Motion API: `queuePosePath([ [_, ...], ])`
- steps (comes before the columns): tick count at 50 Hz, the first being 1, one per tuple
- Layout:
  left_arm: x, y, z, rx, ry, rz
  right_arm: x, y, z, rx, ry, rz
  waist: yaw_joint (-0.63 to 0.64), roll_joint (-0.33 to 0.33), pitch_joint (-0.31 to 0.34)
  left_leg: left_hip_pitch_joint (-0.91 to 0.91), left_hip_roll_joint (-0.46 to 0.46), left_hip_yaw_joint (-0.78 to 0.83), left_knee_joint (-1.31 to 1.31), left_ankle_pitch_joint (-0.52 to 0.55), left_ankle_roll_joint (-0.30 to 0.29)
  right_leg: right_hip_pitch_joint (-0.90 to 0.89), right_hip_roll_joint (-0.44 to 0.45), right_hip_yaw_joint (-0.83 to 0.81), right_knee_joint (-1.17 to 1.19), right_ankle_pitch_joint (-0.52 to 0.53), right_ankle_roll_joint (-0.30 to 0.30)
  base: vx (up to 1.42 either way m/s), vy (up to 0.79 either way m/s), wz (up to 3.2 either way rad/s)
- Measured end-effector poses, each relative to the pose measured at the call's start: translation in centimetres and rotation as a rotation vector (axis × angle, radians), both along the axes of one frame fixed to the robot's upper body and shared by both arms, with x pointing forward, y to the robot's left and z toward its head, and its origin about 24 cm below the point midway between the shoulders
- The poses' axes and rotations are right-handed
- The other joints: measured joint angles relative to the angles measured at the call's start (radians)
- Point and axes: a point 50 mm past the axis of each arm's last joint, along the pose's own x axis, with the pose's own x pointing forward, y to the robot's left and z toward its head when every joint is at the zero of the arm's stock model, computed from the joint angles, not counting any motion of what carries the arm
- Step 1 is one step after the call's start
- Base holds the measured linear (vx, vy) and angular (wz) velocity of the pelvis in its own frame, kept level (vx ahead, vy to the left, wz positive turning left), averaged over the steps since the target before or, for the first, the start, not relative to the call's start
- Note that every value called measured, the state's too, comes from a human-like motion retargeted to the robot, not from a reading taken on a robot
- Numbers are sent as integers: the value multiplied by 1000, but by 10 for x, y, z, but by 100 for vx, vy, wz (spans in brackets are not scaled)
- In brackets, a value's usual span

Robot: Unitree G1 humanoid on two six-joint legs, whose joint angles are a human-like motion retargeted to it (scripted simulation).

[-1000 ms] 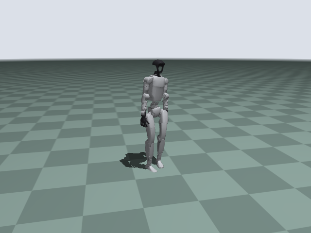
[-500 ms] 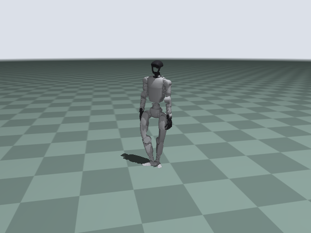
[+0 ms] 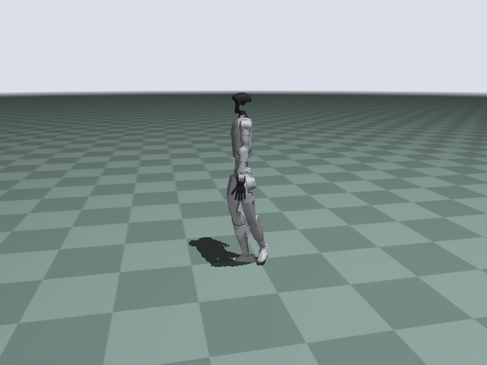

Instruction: In place motions

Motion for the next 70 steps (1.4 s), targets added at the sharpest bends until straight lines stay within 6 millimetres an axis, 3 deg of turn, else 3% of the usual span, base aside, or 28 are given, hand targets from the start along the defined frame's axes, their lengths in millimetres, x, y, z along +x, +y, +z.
queuePosePath([
  [3, -1, 2, 0, 1, -1, 9, 18, 0, -1, 8, -55, 19, 88, -22, 53, 32, 108, -67, 249, 55, 0, 67, 34, 159, 6, -30, -15, 33, -34, -275],
  [7, 0, 1, 0, -3, -10, 58, 51, 2, 0, 18, -155, 76, 112, 1, 68, -152, 219, -311, 563, 105, 0, 56, 98, 275, -12, -8, -77, 3, -28, -168],
  [10, -4, 1, 0, -8, 4, 94, 72, 7, 2, 29, -224, 126, 96, 25, 63, -307, 175, -488, 620, 131, 0, 12, 118, 337, -25, 39, -89, -24, 5, -110],
  [15, -7, 5, 0, 11, 21, 87, 95, 16, 5, 50, -304, 169, 91, 32, 80, -433, 136, -614, 523, 79, 0, -30, 135, 446, -40, 98, -91, -13, 4, -112],
  [18, -7, -1, 0, 8, 24, 76, 92, 15, 4, 49, -305, 164, 104, 12, 75, -458, -62, -769, 252, 162, -1, -65, 74, 518, -41, 131, -49, -5, 39, -96],
  [20, -8, -1, 0, 7, 25, 80, 86, 15, 3, 49, -286, 164, 136, 22, 86, -425, -121, -929, 57, 214, -86, -70, 102, 565, -26, 134, -50, 14, 18, -147],
  [22, -11, 0, -1, 11, 33, 89, 74, 13, 2, 47, -244, 169, 152, 55, 87, -380, -113, -1055, -95, 268, -187, -59, 165, 594, -22, 134, -58, 30, 4, -135],
  [23, -14, 0, -1, 11, 39, 95, 67, 12, 1, 45, -215, 173, 147, 62, 83, -361, -109, -1086, -143, 314, -210, -51, 181, 608, -21, 132, -58, 37, 4, -55],
  [25, -18, 0, -1, 0, 55, 118, 53, 9, 0, 45, -145, 194, 63, 60, 65, -357, -32, -909, -136, 295, -247, -51, 170, 586, -12, 123, -48, 36, 7, 44],
  [28, -10, -1, 0, -12, 53, 125, 38, 9, -1, 30, -76, 160, -5, 62, 81, -305, -27, -873, -210, 338, -263, -26, 183, 552, -21, 120, -59, 12, 3, 34],
  [32, 7, -3, 0, -11, -9, 100, 12, 2, 0, 21, -20, 74, 41, 51, 105, -256, -38, -869, -252, 357, -257, -1, 198, 601, -16, 121, -46, 19, 3, -60],
  [36, 3, -3, 0, -22, 0, 45, -11, 1, 1, 31, 62, 91, 51, 39, 46, -265, -28, -805, -271, 366, -254, -39, 198, 616, 6, 115, -30, 25, 2, -26],
  [38, 6, 1, 1, -15, -2, 12, -4, 3, 0, 31, 30, 105, 37, 27, 57, -267, -31, -791, -269, 367, -242, -51, 201, 625, 17, 119, -29, -12, -1, -40],
  [42, 15, 11, 3, 9, -12, -44, 31, 8, -2, 41, -92, 190, 7, 17, 113, -239, -21, -715, -286, 359, -230, -67, 225, 706, 33, 112, -8, -22, 4, -130],
  [46, 9, 16, 3, 29, 7, -16, 59, 16, -1, 47, -166, 306, -25, 18, 119, -236, 9, -591, -305, 337, -231, -113, 246, 754, 32, 68, -7, -31, 9, -205],
  [48, 6, 16, 3, 28, 14, 11, 73, 21, 0, 54, -212, 336, -38, 23, 132, -235, 32, -526, -307, 320, -231, -130, 233, 699, 30, 27, -31, -39, 11, -235],
  [52, 2, 20, 3, 40, 30, 36, 91, 29, 3, 69, -270, 378, -47, 29, 153, -217, 76, -382, -310, 277, -235, -132, 164, 436, 21, -79, -91, -47, 17, -261],
  [58, -16, 18, 1, 48, 74, 73, 85, 24, 2, 52, -241, 361, -2, 42, 111, -198, 120, -167, -308, 201, -239, -89, 48, -62, 34, -244, -49, -31, 15, -276],
  [62, -23, 19, 1, 53, 95, 75, 71, 15, 1, 28, -192, 275, 17, 39, 90, -177, 131, -71, -279, 150, -233, -21, -8, -329, 24, -253, 15, -22, 8, -225],
  [65, -24, 21, 2, 64, 101, 73, 58, 9, 0, 12, -153, 192, 20, 18, 88, -140, 118, -14, -252, 117, -227, -8, -15, -307, -23, -137, 27, -16, 4, -182],
  [70, -23, 27, 2, 75, 86, 89, 38, 4, -1, -11, -91, 91, -15, -14, 76, -94, 113, 45, -199, 71, -228, -28, 2, -142, -67, 15, -38, -11, -5, -124],
])
